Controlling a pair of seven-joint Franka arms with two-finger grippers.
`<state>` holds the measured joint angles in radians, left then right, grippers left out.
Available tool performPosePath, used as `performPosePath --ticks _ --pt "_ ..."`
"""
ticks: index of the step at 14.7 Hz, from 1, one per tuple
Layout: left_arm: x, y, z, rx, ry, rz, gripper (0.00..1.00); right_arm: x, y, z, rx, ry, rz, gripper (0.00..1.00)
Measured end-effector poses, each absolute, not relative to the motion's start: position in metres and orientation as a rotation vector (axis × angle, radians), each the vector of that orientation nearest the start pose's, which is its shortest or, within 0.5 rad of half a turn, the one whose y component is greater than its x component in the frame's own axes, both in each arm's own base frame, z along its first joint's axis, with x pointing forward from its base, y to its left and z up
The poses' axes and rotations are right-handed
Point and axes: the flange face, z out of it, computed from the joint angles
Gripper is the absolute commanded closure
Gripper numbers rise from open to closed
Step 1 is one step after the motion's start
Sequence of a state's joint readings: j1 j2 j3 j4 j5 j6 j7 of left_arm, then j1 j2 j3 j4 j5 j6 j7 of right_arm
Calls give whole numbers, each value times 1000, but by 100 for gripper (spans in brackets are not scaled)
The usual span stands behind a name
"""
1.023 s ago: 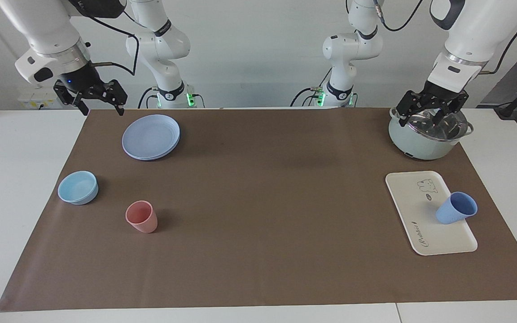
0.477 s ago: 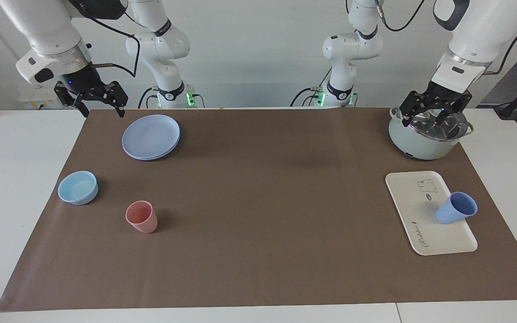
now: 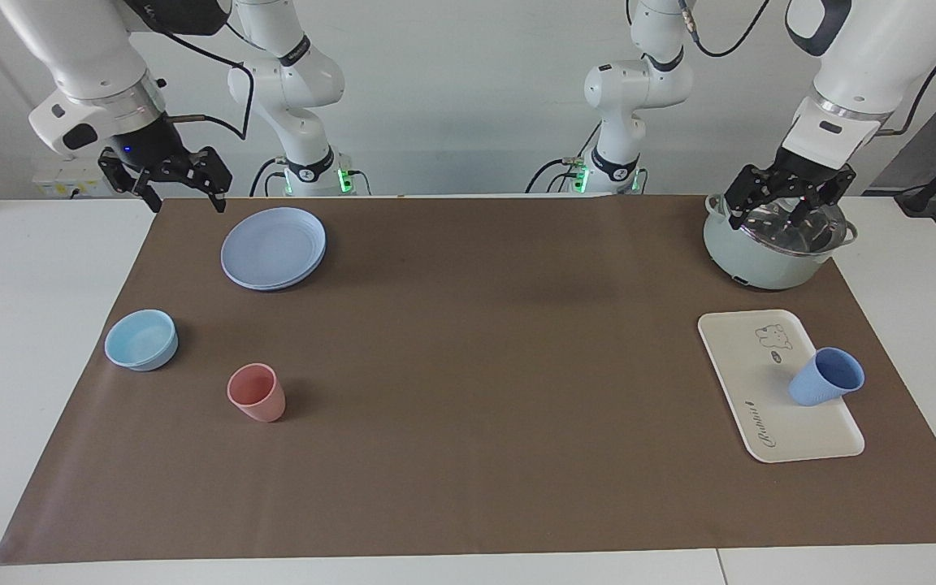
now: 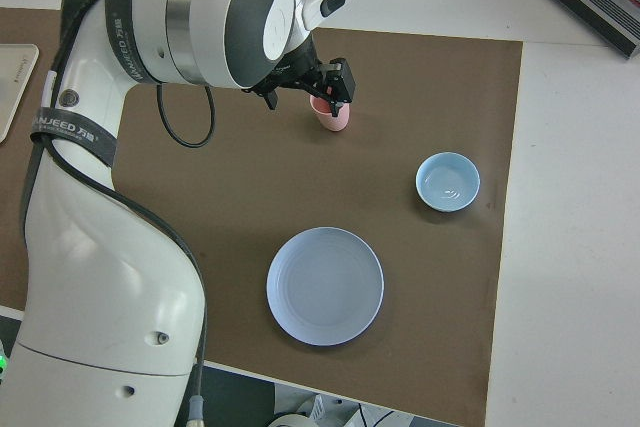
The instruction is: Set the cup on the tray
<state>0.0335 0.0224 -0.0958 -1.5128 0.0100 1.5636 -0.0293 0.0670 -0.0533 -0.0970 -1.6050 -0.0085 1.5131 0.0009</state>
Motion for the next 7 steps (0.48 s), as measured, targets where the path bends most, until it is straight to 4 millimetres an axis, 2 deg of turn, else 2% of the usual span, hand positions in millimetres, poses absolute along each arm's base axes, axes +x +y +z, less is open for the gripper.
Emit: performPosePath --ticks 7 --pt "560 -33 639 -3134 51 -45 0 530 -24 630 -3140 122 84 0"
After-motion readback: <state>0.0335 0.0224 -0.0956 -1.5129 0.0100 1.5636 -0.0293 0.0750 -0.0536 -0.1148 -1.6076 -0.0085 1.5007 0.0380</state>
